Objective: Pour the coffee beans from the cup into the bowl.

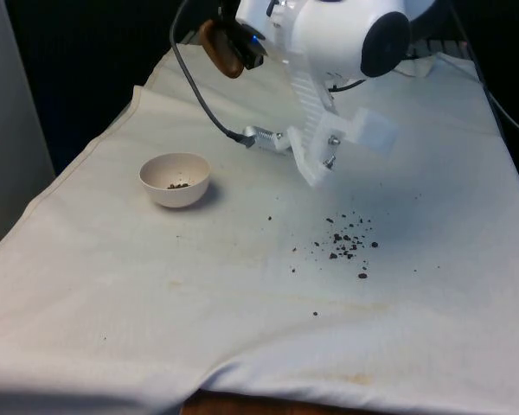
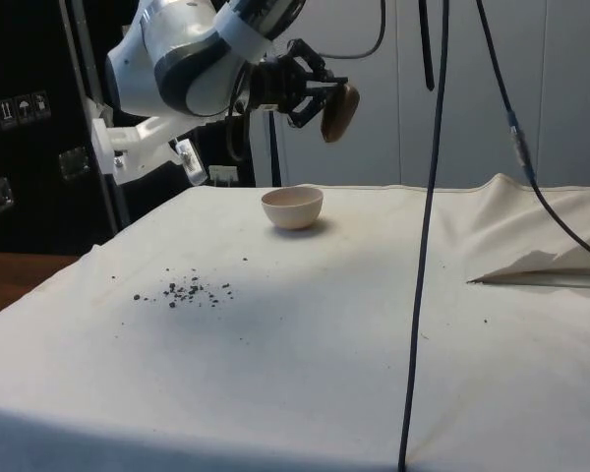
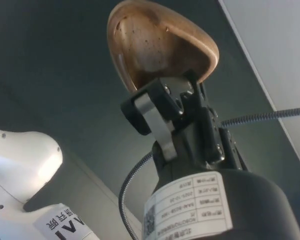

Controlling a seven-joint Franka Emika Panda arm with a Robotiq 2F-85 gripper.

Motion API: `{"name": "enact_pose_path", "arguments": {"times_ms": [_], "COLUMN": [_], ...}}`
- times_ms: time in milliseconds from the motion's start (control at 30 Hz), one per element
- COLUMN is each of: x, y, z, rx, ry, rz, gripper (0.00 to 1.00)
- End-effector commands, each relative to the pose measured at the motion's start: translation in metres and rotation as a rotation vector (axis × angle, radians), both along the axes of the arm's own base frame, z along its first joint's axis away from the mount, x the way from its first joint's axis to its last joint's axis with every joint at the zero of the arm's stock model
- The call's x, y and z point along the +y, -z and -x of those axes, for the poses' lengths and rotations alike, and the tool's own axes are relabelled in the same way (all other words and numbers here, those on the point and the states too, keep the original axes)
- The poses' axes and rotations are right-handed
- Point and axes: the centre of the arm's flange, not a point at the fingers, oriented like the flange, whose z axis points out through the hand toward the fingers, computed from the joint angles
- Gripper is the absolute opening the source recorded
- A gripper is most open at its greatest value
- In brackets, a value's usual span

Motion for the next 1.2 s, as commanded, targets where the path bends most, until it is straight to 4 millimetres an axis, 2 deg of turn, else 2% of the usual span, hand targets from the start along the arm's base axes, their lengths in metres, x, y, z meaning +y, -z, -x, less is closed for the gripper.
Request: {"name": "enact_pose_path", "arguments": {"times_ms": [0, 1167], "x": [0.001, -0.002], "y": [-0.001, 0.009], "z": [0.000, 0.003], "rx": [-0.016, -0.093], "ry": [0.000, 0.089], "rz": [-0.026, -0.224], "gripper": [0.00, 0.00]}}
